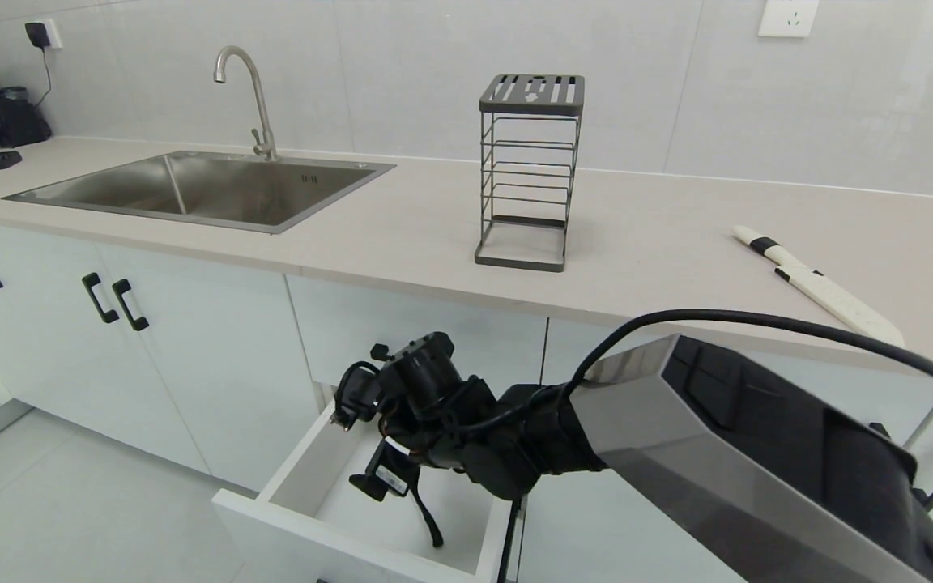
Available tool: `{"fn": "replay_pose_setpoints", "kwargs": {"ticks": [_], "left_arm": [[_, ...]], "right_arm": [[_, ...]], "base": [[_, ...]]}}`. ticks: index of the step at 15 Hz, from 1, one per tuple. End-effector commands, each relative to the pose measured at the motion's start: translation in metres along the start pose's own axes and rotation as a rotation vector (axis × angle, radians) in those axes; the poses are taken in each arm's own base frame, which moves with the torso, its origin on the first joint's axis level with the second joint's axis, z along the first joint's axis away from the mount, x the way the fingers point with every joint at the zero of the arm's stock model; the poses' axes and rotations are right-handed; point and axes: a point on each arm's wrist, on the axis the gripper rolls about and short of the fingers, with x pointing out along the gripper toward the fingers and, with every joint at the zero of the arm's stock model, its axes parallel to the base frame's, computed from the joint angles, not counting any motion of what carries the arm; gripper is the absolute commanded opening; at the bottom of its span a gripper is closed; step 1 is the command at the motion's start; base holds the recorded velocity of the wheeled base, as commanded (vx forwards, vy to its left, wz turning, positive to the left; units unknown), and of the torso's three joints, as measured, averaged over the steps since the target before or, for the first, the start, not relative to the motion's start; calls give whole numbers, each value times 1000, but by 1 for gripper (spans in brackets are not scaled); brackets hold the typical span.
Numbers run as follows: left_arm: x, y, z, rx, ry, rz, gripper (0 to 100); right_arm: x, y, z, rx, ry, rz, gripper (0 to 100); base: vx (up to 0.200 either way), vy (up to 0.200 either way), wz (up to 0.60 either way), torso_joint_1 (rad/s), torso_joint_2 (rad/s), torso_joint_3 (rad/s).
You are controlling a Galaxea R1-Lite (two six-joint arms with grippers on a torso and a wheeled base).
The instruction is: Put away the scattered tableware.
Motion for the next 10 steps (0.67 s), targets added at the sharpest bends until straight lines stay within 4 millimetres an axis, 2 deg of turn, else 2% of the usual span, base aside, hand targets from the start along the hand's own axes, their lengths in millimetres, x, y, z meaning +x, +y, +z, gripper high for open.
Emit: {"fn": "replay_pose_setpoints", "kwargs": {"ticks": [1,5,7,10], "left_arm": [[0,0,0,0,2,-1,100],[0,0,0,0,2,-1,100],[0,0,0,0,2,-1,100],[0,0,0,0,2,-1,100]], "right_arm": [[-33,18,25,-26,-53,33,0],[-55,113,31,39,-42,286,0],[-55,129,29,125,-14,313,0],[-42,132,11,135,46,313,0]], "base": [[0,0,0,0,0,0],[0,0,0,0,0,0],[0,0,0,0,0,0],[0,0,0,0,0,0]]}}
